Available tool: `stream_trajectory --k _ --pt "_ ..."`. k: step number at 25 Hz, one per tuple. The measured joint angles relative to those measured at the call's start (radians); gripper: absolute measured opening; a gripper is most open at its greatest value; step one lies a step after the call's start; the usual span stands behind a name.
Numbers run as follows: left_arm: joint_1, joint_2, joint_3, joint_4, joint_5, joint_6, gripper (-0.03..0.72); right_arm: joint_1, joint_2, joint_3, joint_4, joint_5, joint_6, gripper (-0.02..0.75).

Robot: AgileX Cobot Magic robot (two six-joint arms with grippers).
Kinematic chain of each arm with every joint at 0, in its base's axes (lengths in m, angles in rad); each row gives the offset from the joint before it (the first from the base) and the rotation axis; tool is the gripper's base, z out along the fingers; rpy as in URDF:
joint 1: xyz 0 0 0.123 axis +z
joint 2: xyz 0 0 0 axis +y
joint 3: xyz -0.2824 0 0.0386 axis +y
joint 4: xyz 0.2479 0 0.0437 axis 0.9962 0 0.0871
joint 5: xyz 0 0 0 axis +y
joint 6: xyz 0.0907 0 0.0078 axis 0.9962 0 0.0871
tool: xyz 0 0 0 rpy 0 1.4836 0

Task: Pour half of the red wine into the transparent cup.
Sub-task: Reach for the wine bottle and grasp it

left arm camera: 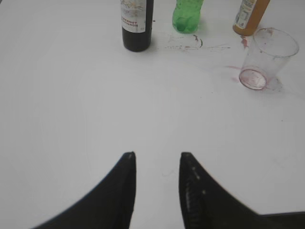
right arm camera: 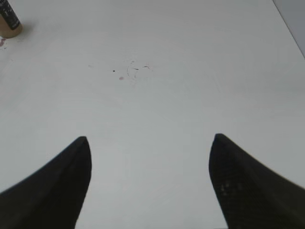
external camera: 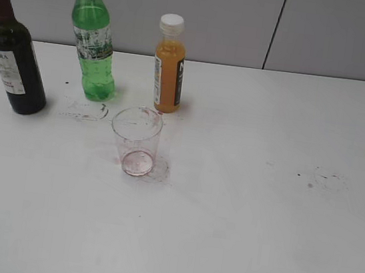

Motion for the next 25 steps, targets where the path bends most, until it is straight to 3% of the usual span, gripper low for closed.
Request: stream_trajectory --k 25 --pt "0.0 0.0 0.0 -0.001 0.0 0.0 0.232 0.057 -0.036 0.0 0.003 0.0 -0.005 0.58"
